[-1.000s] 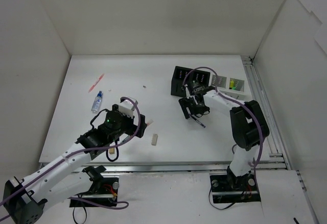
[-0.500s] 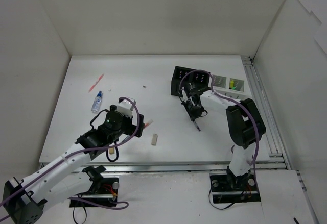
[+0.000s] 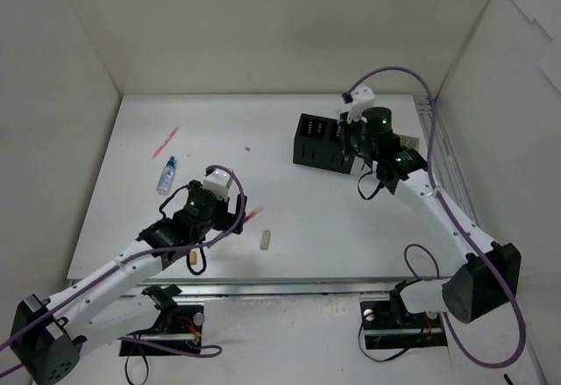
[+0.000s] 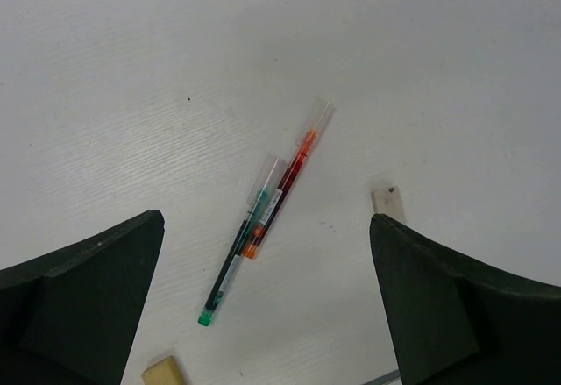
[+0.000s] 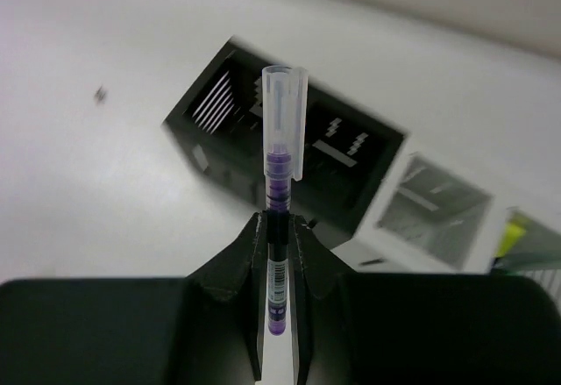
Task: Sort the stationery into containers
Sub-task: Place the pen in the storage box, then pick up the pen from the center of the board, then place the pen in the storage box, then pick up the pen from the center of the board.
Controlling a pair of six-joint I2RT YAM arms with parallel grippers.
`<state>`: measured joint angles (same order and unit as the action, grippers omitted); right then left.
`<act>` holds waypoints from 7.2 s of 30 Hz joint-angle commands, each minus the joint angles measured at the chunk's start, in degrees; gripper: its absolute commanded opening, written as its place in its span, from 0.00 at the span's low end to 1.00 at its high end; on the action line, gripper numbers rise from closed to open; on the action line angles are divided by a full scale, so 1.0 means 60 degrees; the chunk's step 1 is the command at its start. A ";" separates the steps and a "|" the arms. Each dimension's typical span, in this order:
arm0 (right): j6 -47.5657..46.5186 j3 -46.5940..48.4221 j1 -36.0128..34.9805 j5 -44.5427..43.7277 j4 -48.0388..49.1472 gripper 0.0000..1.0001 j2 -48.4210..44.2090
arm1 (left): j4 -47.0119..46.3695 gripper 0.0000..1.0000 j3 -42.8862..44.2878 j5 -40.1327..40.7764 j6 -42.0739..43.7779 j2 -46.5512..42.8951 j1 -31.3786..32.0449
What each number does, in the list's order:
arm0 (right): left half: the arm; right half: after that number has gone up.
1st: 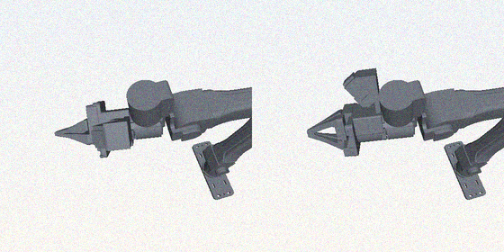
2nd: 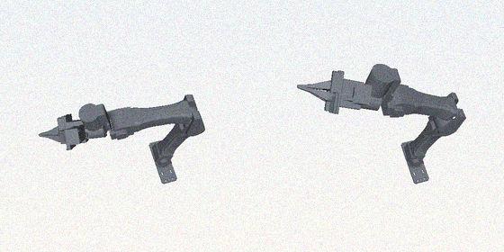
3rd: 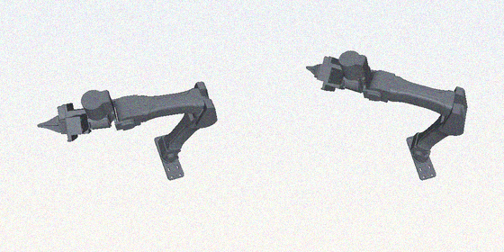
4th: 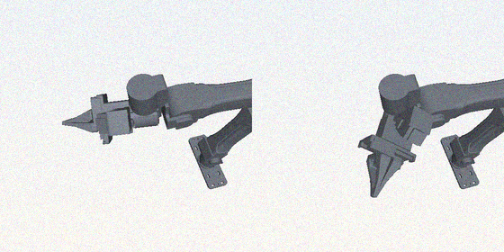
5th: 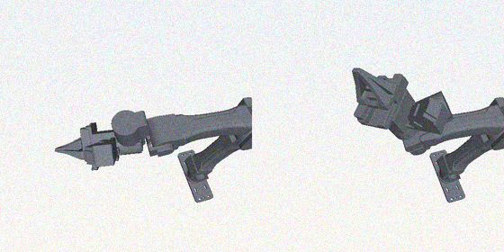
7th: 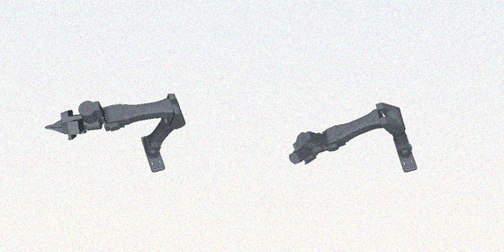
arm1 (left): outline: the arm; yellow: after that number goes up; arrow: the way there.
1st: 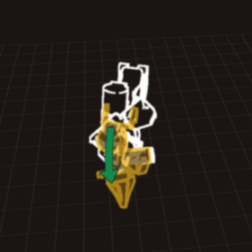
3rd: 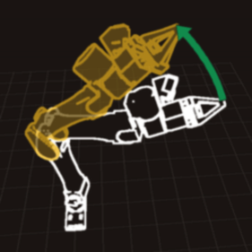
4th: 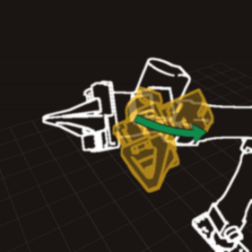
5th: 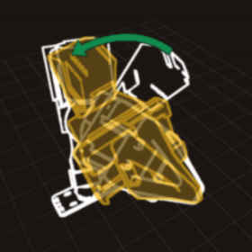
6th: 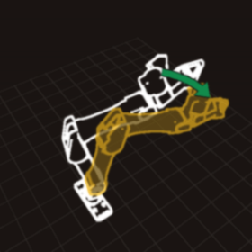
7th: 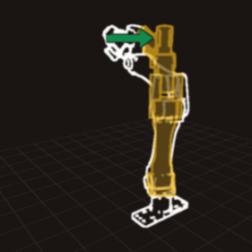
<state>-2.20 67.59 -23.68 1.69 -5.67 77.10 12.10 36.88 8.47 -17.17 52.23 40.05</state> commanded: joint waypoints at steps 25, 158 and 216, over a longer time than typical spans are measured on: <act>0.1215 -0.2607 0.2951 -0.1733 0.7991 0.10 0.1799 | -0.0405 0.99 0.0181 -0.2113 -0.0141 0.1138 -0.2222; -0.0068 -0.1057 0.3507 0.2546 0.7758 0.02 0.1783 | 0.0664 1.00 0.0709 -0.0034 -0.2001 0.0274 -0.1621; 0.4510 -0.3633 0.1473 0.3524 0.3038 0.98 -0.3330 | -0.1268 0.00 0.2041 -0.3900 0.0427 0.3091 -0.0875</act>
<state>19.79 46.35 -12.53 15.99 10.02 55.29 11.09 44.82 -9.56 -19.07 76.51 33.85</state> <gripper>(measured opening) 0.979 0.061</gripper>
